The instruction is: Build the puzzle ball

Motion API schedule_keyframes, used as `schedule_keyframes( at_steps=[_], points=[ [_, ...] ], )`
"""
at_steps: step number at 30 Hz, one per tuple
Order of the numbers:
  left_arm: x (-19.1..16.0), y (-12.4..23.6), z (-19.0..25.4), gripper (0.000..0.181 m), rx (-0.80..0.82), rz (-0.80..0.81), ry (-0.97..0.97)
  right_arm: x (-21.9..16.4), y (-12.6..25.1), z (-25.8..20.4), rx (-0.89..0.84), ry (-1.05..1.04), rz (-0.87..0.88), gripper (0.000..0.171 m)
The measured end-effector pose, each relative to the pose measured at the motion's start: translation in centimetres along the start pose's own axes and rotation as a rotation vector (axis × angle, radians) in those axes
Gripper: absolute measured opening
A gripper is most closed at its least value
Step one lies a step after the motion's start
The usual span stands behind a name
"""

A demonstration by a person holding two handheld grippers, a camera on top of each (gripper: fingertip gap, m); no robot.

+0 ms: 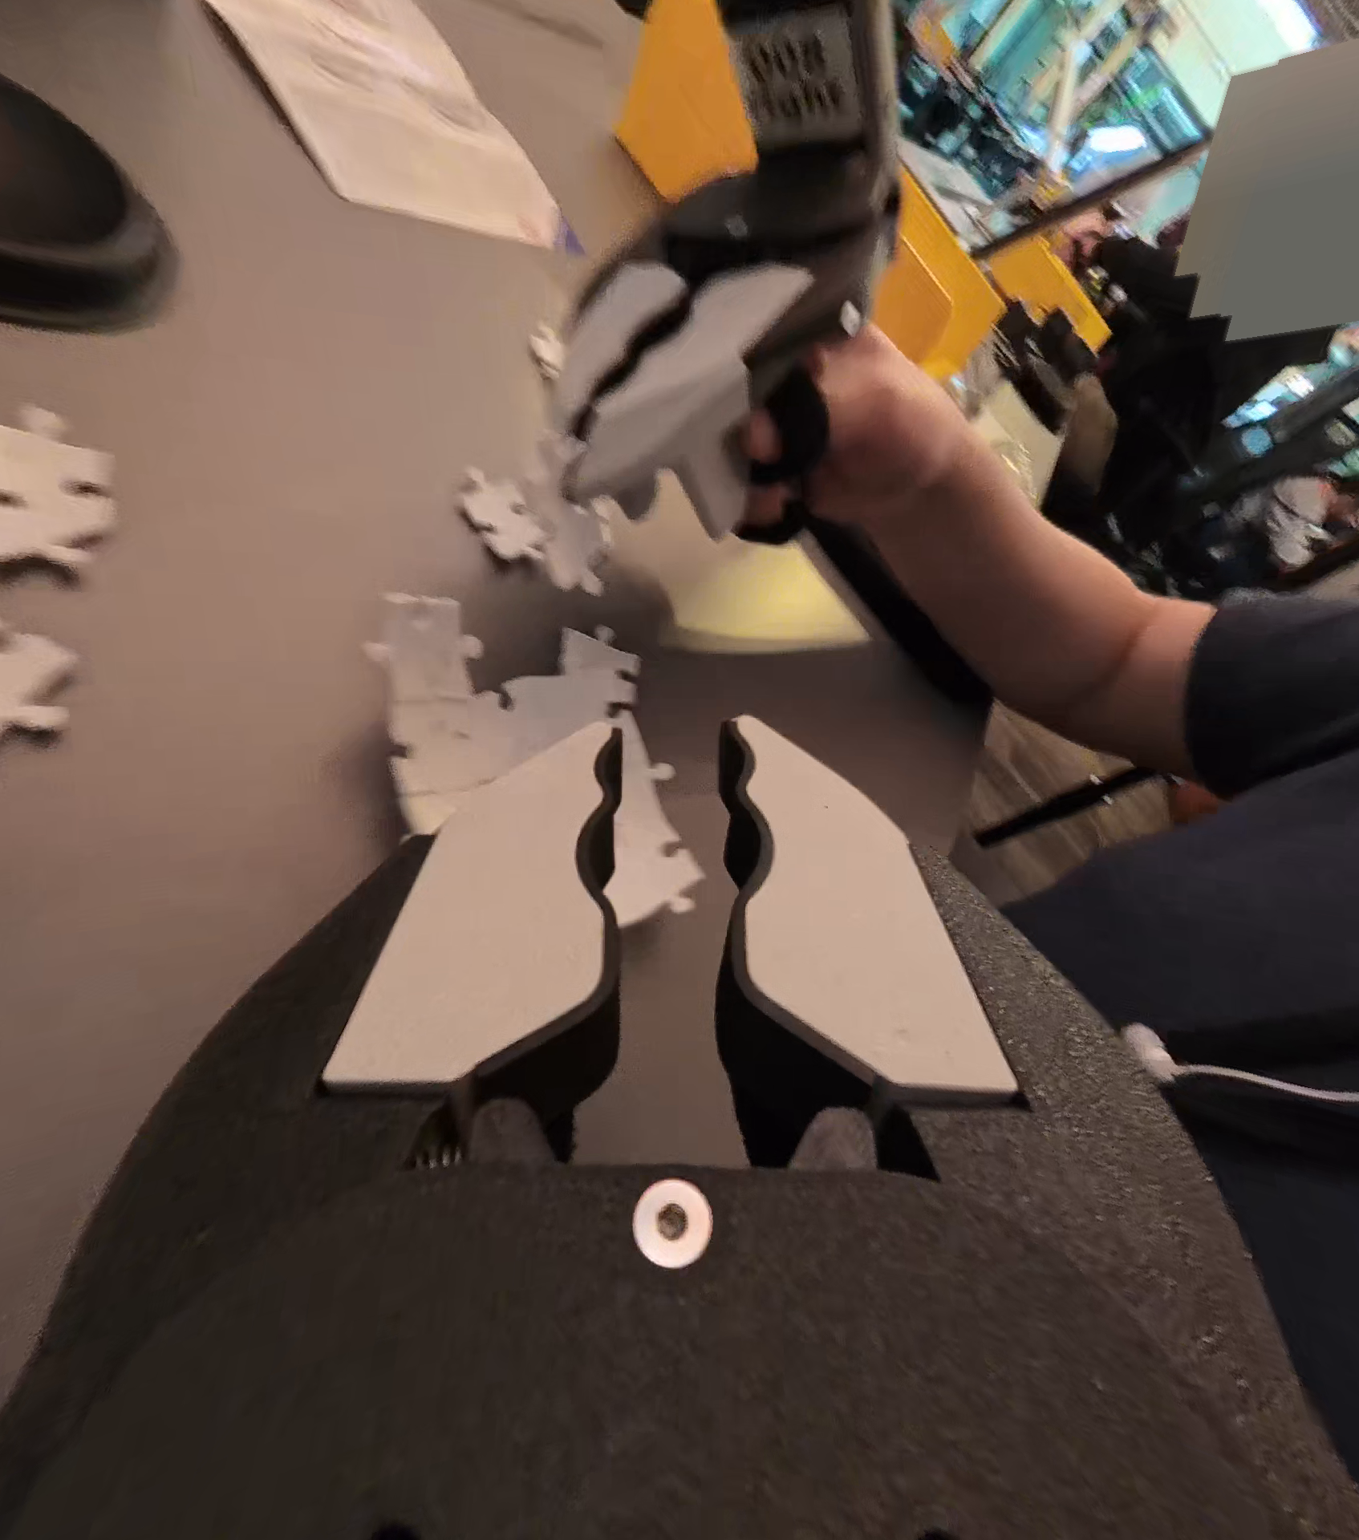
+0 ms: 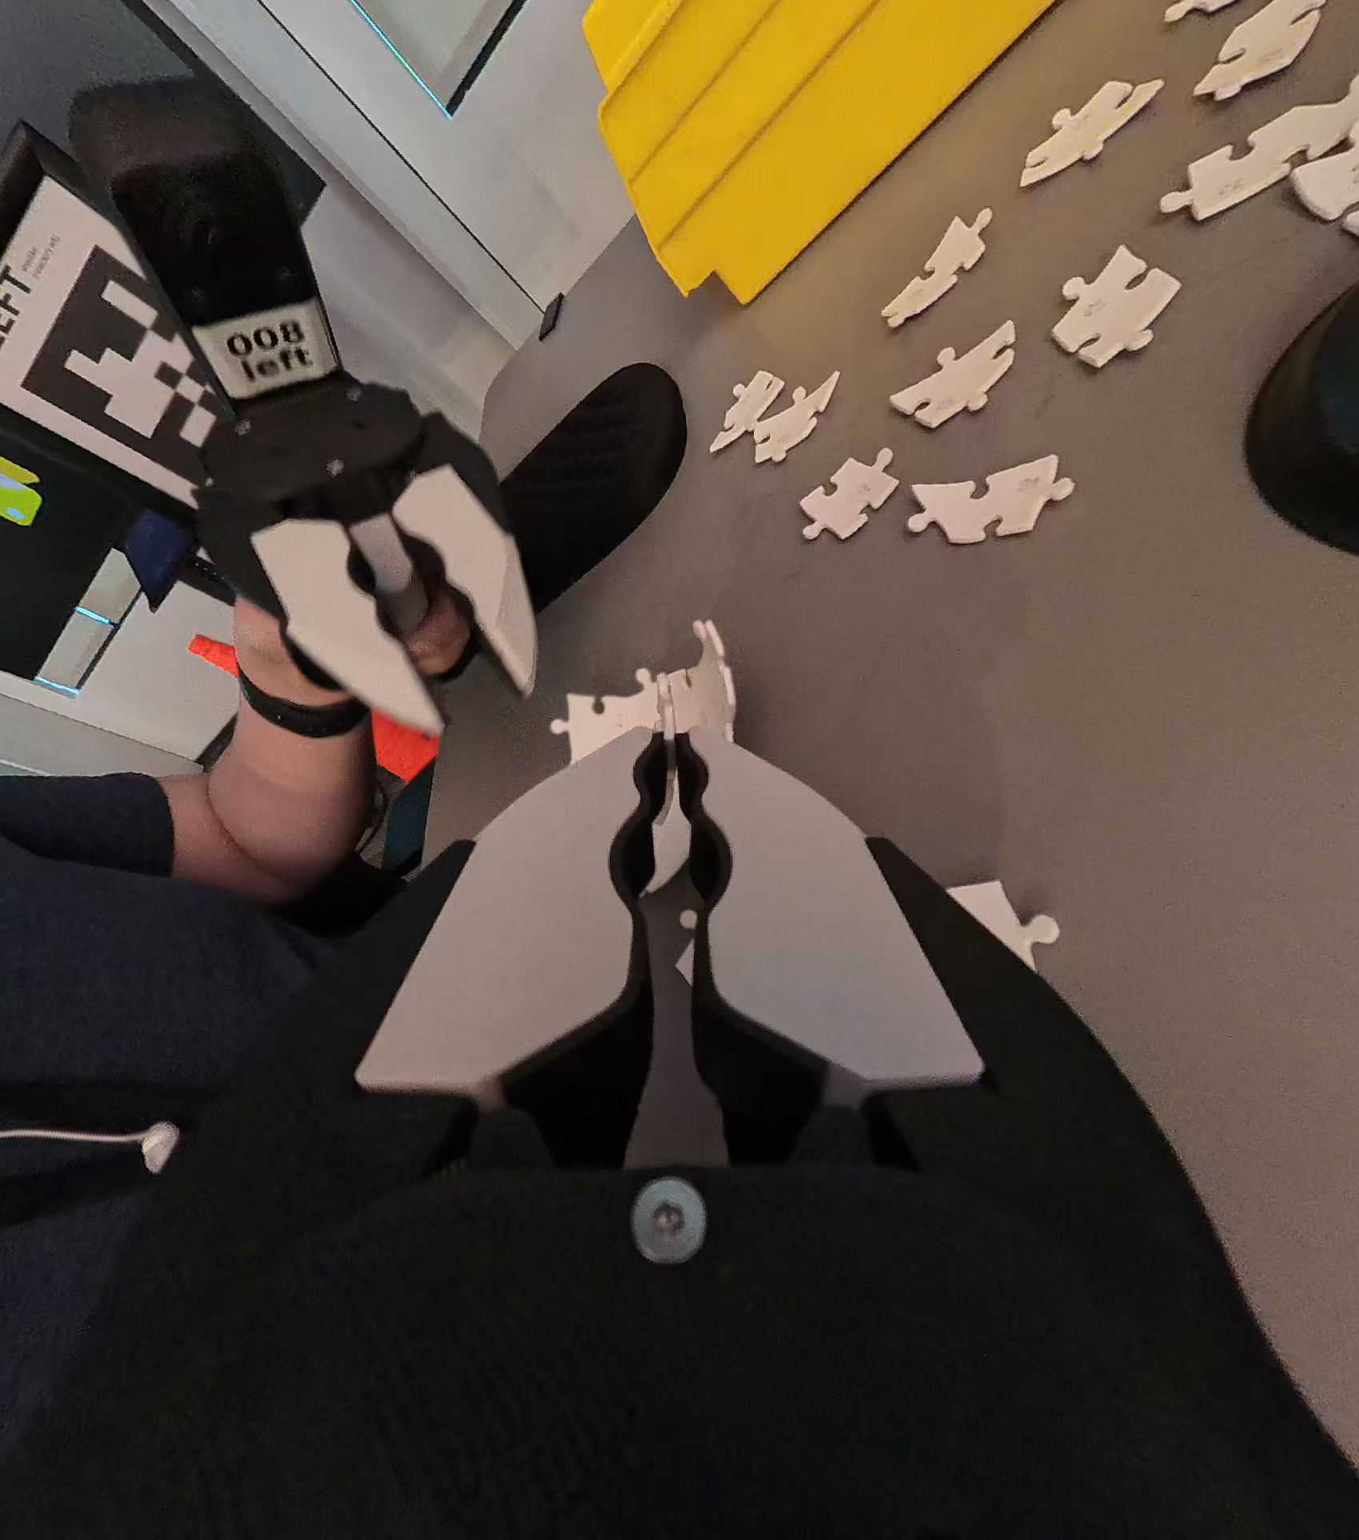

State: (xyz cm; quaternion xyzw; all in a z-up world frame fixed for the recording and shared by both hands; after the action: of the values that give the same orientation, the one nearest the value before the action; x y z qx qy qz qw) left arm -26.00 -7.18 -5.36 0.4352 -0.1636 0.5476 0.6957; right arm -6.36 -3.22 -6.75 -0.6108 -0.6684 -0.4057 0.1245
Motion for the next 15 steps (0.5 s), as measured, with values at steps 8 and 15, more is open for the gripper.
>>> schedule_keyframes(
  at_steps=[8,15],
  points=[
    [0.2,-0.3,-4.9,0.029,0.18,-0.083,0.127,-0.5,-2.0,-0.1,-0.032,0.053,-0.058,0.003],
    [-0.5,-1.8,-4.9,0.021,0.212,-0.159,0.132,-0.4,-3.0,-0.1,0.003,0.063,-0.077,0.003]
  ],
)
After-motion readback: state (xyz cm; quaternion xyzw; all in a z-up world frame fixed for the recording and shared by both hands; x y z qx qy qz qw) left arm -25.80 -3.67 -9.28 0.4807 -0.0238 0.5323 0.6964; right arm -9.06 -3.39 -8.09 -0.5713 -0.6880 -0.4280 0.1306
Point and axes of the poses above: each gripper's, where its closed fingertips meet, y back along the fingers, x out of its top, z = x × y across the jaws, the point moved 8 cm from there along y, back along the fingers, and after that the axes turned 4 degrees about -z, right-handed, at the moved point
